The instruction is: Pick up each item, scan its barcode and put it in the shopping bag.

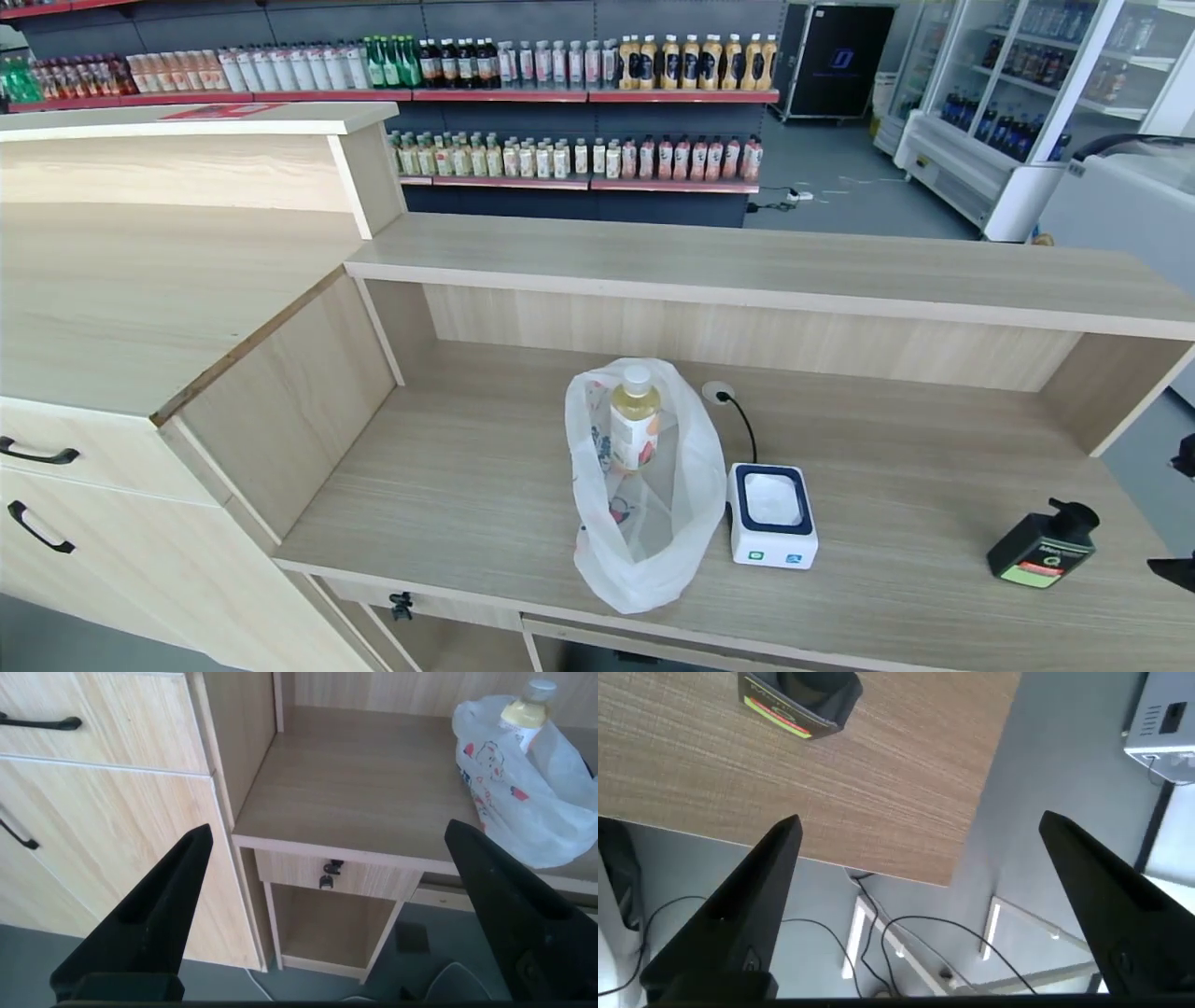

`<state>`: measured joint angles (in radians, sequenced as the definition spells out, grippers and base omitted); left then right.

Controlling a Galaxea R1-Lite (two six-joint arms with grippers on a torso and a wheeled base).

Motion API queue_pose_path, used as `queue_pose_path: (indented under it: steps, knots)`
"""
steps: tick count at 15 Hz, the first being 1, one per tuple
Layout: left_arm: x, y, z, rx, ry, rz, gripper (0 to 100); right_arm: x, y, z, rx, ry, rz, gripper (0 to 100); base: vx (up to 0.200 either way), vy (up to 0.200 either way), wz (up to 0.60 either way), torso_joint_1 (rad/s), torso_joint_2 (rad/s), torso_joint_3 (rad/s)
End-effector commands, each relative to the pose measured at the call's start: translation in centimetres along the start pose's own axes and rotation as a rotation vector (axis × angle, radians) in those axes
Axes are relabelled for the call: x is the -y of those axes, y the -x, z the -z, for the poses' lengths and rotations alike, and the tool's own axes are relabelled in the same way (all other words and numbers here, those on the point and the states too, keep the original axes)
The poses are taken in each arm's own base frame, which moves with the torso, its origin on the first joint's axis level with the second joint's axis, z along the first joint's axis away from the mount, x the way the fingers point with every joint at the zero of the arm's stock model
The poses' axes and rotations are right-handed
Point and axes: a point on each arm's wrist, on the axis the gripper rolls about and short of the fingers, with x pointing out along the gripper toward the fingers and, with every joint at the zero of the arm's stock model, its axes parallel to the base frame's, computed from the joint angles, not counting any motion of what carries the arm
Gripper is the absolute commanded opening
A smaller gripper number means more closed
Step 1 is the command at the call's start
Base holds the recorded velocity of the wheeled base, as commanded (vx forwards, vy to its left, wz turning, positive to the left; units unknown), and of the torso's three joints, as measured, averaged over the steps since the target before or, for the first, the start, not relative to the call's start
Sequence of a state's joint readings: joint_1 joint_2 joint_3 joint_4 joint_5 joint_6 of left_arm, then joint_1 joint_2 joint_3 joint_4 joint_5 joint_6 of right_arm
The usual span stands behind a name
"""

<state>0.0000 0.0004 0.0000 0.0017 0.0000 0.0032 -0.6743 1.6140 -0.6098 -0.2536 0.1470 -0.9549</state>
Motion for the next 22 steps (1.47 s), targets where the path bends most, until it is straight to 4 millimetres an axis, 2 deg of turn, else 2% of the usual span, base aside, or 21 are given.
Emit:
queue_pose_path:
  steps: [1, 11, 14, 22]
  knots:
    - [0.0, 0.0, 0.0, 0.001, 0.0, 0.0, 100, 0.1, -1.6, 1.3, -0.019, -0.031, -0.066, 100, 0.0, 0.0, 0.0, 0.0, 0.0, 0.0]
    - [0.0, 0.0, 0.0, 0.001, 0.0, 0.0, 100, 0.1, -6.8, 1.8, 0.157, 0.035, -0.228, 100, 0.0, 0.0, 0.0, 0.0, 0.0, 0.0]
    - [0.0, 0.0, 0.0, 0.001, 0.0, 0.0, 100, -0.3, -7.9, 2.0, 0.225, 0.12, -0.286, 100, 0.0, 0.0, 0.0, 0.0, 0.0, 0.0]
    - [0.0, 0.0, 0.0, 0.001, 0.0, 0.0, 100, -0.3, -10.6, 2.3, 0.284, 0.126, -0.333, 100, 0.0, 0.0, 0.0, 0.0, 0.0, 0.0]
